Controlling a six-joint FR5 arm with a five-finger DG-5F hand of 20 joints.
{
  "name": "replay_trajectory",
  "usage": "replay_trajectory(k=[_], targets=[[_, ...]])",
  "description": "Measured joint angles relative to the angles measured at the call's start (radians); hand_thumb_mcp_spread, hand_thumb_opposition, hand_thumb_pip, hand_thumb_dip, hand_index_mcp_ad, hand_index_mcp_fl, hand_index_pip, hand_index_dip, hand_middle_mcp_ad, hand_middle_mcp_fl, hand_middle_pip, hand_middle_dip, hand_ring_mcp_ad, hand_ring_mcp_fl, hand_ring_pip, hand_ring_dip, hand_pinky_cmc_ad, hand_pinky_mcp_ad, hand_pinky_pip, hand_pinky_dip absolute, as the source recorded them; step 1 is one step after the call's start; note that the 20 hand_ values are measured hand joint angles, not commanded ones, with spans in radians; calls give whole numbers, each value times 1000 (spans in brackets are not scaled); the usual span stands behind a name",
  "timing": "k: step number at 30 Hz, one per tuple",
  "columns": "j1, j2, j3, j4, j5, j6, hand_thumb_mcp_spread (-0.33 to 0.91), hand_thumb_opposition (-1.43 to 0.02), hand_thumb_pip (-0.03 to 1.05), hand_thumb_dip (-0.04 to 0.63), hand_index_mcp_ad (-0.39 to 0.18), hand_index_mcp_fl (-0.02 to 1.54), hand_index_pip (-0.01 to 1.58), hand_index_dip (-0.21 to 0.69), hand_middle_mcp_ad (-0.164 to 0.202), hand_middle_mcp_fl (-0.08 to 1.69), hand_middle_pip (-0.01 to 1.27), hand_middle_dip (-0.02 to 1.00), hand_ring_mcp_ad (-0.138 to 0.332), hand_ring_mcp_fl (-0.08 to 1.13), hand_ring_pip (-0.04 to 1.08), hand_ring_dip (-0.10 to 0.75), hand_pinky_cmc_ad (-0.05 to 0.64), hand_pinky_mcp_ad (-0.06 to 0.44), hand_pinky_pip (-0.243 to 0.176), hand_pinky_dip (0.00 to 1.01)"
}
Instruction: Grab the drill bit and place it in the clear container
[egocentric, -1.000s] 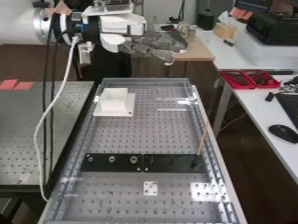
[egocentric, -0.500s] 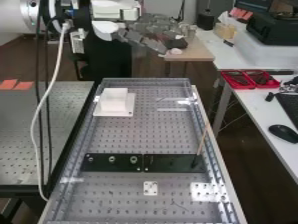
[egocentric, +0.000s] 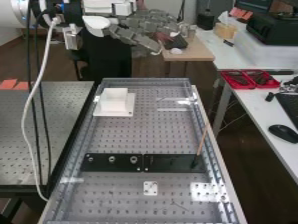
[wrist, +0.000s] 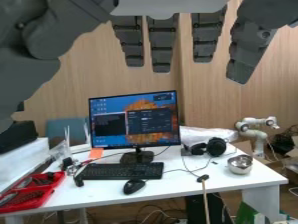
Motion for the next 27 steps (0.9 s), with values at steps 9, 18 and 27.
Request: replay_trajectory(k=[9, 18, 27], targets=[[-13, -12, 23, -20, -57, 1, 253, -604, 134, 37, -9, 110, 51, 330, 77, 87, 138, 175, 227, 12, 99, 24, 494, 394, -75, 166], [-13, -23, 33, -18, -67, 0, 253, -604, 141, 37, -12, 110, 51, 330, 75, 87, 138, 175, 227, 12, 99, 24, 494, 394, -75, 164], [-22, -28, 42, -12, -83, -8, 255, -607, 141, 37, 0, 124, 51, 330, 75, 91, 138, 175, 227, 12, 99, 24, 494, 394, -75, 164]])
